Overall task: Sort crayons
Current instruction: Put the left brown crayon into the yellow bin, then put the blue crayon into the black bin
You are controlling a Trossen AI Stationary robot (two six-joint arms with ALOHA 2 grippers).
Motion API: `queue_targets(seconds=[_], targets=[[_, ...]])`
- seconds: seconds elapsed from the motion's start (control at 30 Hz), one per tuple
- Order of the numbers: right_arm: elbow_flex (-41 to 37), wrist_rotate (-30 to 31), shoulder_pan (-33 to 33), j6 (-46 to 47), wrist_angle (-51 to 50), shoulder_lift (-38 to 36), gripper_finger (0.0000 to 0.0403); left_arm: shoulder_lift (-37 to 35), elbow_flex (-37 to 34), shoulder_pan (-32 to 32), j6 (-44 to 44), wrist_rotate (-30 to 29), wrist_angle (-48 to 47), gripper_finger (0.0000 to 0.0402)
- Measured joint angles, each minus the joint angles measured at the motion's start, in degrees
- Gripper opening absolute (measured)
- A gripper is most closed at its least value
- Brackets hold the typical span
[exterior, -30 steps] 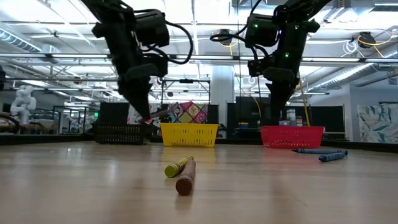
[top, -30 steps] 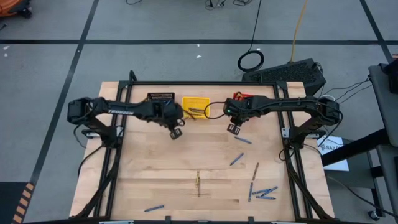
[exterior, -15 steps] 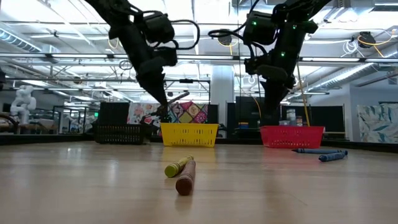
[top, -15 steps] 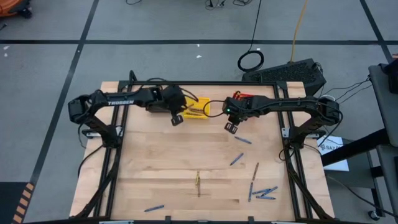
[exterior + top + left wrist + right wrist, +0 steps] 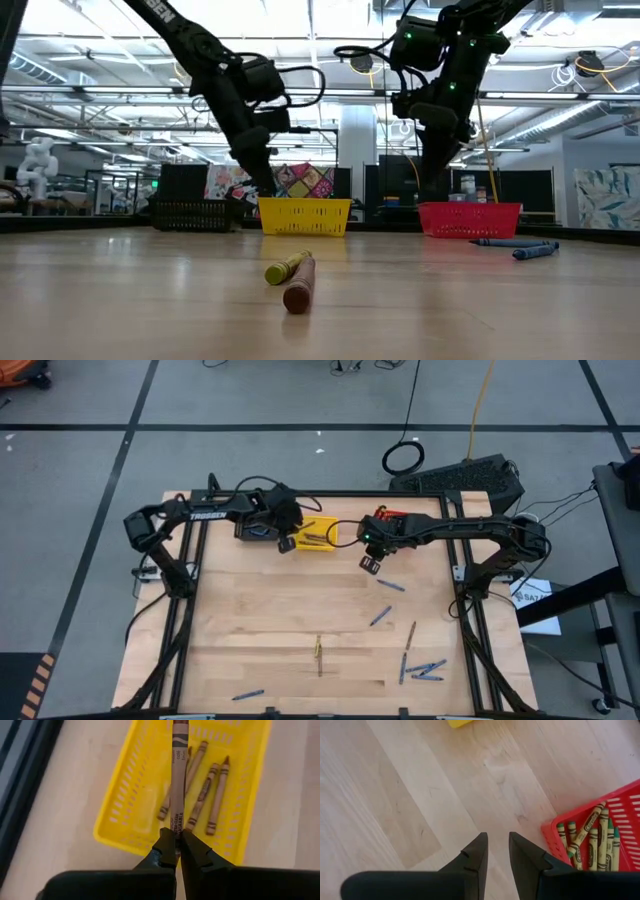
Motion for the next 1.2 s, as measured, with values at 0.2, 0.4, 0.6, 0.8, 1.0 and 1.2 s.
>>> queue_targets(seconds=[0.2,0.4,0.6,0.8,1.0,1.2], targets=[[0.0,0.0,0.0,-0.1,0.5,0.0,0.0066,0.3,0.0,0.0,0.6,4.0,4.2,0.0],[0.0,0.0,0.0,-0.2,0.6,0.0,0.0066,0.3,0.0,-0.1,1.7,4.6,5.7,0.0],[0.0,0.0,0.0,-0.2,0.5,0.0,0.0066,2.4,0.1,-0.1,3.0,4.6,5.5,0.0],[0.0,0.0,0.0,-1.5,0.5,0.0,0.0066,2.9,0.0,-0.1,2.2,3.4,6.2,0.0022],[0.0,0.0,0.0,-1.7,0.5,0.0,0.0066,2.9,1.1,-0.4,-0.3,3.2,5.3,0.0056],[0.0,0.0,0.0,-1.7,0.5,0.0,0.0066,2.9,3.6,-2.3,-0.3,2.2,0.1,0.006]])
